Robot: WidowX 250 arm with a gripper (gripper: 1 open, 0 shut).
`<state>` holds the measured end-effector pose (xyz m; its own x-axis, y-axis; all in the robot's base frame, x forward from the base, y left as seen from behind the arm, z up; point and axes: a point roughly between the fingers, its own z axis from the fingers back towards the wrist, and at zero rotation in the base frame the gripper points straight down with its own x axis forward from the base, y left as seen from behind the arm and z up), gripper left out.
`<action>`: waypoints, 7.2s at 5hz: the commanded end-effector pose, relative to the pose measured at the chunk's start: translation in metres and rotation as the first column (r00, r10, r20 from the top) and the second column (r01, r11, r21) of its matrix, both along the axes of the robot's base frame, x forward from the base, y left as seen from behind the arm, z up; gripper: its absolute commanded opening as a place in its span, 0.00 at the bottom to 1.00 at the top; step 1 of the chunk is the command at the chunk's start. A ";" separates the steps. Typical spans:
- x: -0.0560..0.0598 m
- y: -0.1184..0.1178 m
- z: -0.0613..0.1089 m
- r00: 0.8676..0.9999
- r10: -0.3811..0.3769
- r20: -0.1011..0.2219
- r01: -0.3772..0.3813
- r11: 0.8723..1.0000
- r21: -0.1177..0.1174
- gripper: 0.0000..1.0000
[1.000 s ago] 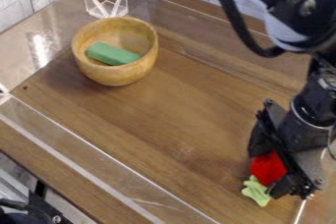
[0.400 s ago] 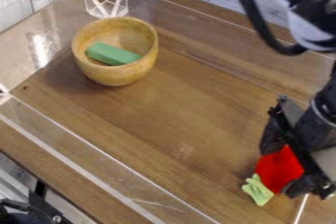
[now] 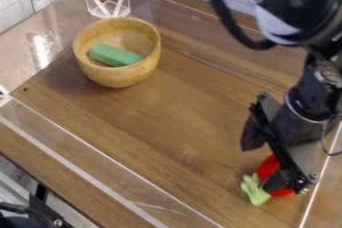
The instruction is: Move the red object to the left side of the table
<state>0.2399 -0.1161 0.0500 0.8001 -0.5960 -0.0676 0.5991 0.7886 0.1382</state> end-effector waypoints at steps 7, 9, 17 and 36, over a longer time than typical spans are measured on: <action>0.013 -0.002 0.013 0.958 -0.236 0.166 0.236 0.972 0.018 1.00; 0.002 0.002 0.004 0.960 -0.236 0.153 0.239 0.971 0.003 1.00; -0.002 -0.008 0.024 0.906 -0.402 0.133 0.401 0.915 0.030 1.00; -0.018 0.036 0.033 0.870 -0.455 0.191 0.473 0.879 -0.063 1.00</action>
